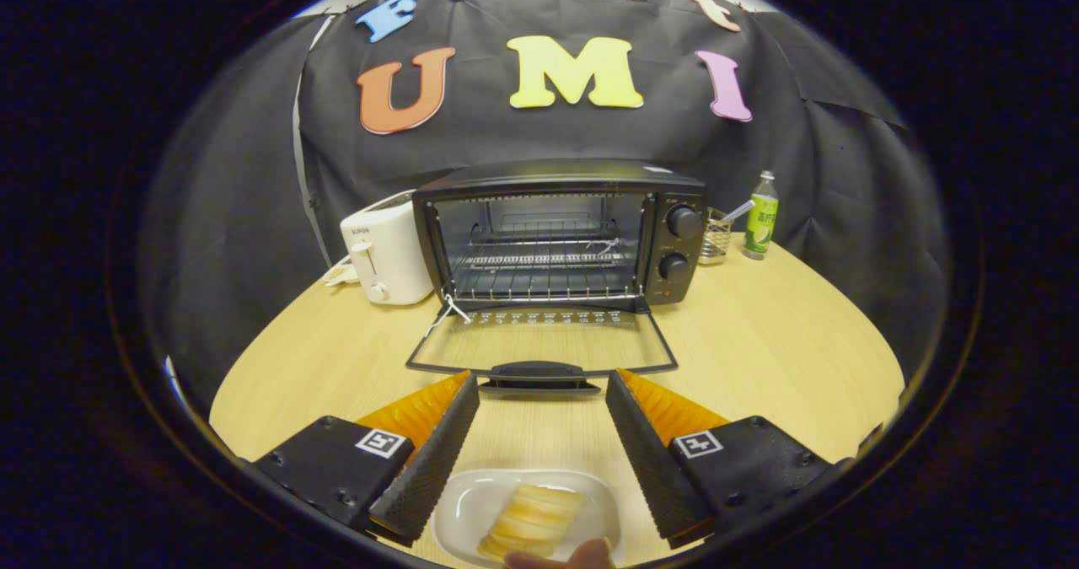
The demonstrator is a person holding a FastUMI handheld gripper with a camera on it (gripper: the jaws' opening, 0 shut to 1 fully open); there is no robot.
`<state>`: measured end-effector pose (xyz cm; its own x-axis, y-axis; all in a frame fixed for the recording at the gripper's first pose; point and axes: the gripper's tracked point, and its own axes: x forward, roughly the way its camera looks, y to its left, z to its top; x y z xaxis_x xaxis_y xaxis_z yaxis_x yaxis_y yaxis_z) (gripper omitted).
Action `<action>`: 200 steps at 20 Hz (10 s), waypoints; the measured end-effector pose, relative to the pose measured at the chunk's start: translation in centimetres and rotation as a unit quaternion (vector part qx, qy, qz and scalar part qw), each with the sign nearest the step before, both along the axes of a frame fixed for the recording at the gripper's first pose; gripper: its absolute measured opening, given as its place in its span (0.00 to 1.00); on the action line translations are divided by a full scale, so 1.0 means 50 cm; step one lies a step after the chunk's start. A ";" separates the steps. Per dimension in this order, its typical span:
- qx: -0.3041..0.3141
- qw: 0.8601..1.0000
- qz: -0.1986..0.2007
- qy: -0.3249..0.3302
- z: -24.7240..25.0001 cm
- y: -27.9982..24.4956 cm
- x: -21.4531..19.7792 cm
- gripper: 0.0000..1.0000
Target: Open the toaster oven, put the food inside, and close the toaster oven door.
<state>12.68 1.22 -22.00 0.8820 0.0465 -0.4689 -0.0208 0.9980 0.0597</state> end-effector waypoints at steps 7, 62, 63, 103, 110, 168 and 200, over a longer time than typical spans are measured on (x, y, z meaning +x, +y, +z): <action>0.000 1.000 0.004 0.017 -0.024 0.007 -0.139 1.00; 0.112 0.986 -0.108 0.060 0.028 -0.050 0.315 0.33; 0.109 0.986 -0.115 0.058 0.026 -0.055 0.338 0.33; 0.025 0.999 0.011 0.024 -0.014 0.038 0.067 1.00; 0.002 0.997 0.020 0.080 -0.120 0.027 0.035 1.00; -0.037 0.963 -0.009 -0.268 0.602 0.020 -0.105 1.00; -0.029 0.956 -0.026 -0.291 0.525 0.025 -0.287 1.00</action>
<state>-1.68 2.46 4.27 0.9948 -0.0151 0.1007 0.0155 0.9999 -0.0032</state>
